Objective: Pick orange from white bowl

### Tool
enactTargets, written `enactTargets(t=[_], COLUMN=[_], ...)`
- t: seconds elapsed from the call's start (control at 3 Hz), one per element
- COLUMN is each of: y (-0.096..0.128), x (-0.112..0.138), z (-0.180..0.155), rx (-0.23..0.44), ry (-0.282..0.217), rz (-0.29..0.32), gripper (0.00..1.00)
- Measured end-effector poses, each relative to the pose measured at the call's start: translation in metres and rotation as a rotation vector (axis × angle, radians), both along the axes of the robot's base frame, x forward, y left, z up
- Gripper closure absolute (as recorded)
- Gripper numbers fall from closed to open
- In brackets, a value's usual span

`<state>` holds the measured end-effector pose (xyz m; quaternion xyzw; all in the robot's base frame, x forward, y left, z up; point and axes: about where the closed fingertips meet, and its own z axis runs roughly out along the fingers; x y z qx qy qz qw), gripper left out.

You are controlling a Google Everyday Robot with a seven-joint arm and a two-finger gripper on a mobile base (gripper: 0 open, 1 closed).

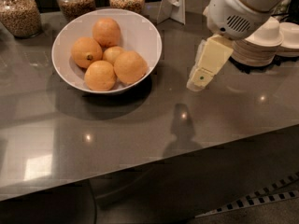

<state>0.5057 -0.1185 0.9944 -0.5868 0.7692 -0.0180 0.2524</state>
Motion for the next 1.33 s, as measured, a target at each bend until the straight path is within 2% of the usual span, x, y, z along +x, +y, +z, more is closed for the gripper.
enactTargets(t=[0.33,1.0,1.33], y=[0.087,0.095,0.115], x=[0.063,0.065,0.075], z=[-0.013,-0.015,-0.018], rx=[0.093,0.118,0.177], ry=[0.004,-0.001,-0.004], rz=[-0.003,-0.003,0.011], gripper=[0.00,0.00,0.00])
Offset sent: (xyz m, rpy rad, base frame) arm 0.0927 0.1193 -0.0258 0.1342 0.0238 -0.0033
